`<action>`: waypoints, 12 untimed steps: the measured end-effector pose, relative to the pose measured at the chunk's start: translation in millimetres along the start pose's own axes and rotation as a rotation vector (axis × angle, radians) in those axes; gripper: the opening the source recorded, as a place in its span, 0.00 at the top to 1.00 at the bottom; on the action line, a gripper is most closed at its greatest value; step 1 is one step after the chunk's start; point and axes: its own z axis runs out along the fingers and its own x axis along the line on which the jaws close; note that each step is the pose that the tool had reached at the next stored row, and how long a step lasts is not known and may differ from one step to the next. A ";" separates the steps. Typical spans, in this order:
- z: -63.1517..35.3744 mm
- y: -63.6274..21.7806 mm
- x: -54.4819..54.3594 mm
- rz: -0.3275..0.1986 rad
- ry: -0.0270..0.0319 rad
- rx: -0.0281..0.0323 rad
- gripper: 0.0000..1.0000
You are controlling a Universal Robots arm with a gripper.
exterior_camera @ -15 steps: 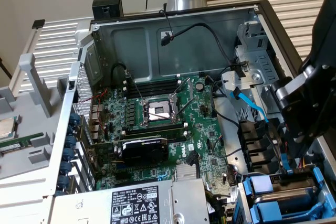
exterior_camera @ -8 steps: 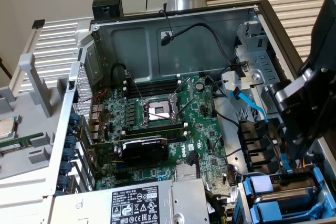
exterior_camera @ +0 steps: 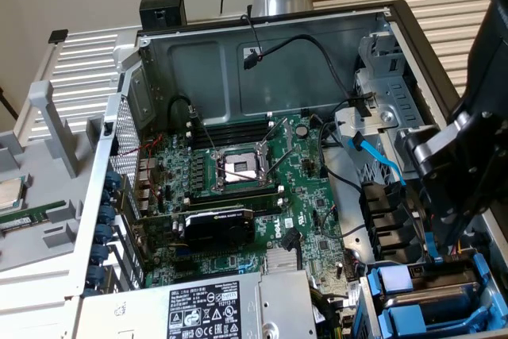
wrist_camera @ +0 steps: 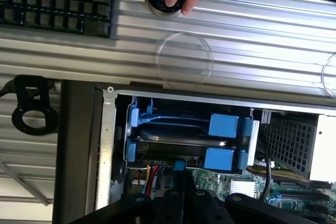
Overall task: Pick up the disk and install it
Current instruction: 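Insert the second disk wire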
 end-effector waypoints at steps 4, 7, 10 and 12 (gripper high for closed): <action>1.2 0.4 0.0 0.000 0.0000 -0.0002 0.89; 1.9 0.7 0.0 0.000 0.0000 0.0001 0.89; 2.7 1.1 0.1 0.000 0.0000 0.0000 0.89; 3.0 1.2 0.1 0.000 -0.0001 -0.0007 0.89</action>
